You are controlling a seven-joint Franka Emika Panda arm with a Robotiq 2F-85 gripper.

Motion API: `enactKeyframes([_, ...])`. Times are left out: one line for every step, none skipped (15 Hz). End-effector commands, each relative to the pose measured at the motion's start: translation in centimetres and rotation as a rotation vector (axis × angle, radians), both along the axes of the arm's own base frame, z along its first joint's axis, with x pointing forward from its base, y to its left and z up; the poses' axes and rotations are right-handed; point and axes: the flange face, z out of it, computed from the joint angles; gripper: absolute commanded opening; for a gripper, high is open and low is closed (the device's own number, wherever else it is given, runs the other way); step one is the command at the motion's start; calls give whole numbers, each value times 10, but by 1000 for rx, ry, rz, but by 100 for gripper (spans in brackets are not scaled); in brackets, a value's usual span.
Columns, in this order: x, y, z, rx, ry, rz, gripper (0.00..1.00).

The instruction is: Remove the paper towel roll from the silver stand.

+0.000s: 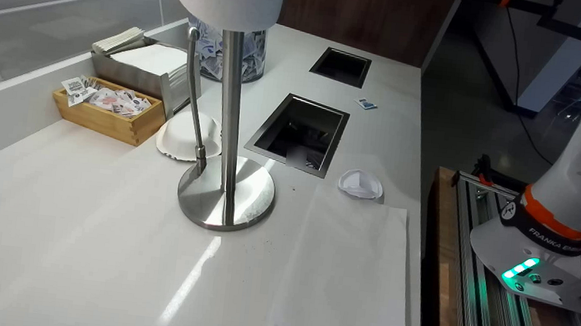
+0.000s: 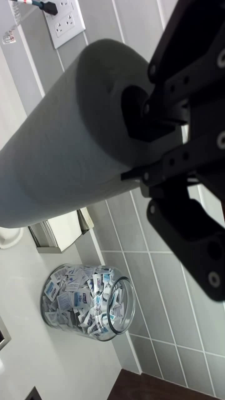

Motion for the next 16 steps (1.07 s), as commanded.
enactKeyframes([-16,10,13,-14,-19,-17,7])
enactKeyframes([-20,14,14,-17,-18,-13,7])
enactKeyframes([-24,17,15,-25,-28,-13,7])
enactKeyframes([-28,20,17,-32,-36,-13,7])
enactKeyframes([-32,22,19,-40,-46,-14,7])
enactKeyframes([-37,24,23,-45,-62,-17,7])
enactKeyframes([-42,26,26,-49,-75,-17,7])
enactKeyframes([-47,29,28,-48,-84,-11,7])
enactKeyframes([-52,32,30,-41,-84,6,7])
enactKeyframes([-54,35,31,-39,-85,21,7])
enactKeyframes([-57,39,29,-32,-72,40,7])
enactKeyframes([-61,43,28,-23,-62,58,7])
enactKeyframes([-64,47,26,-15,-51,76,7])
enactKeyframes([-66,50,25,-14,-48,87,7])
enactKeyframes([-69,53,25,-9,-43,98,7])
enactKeyframes([-71,56,24,-4,-34,112,7])
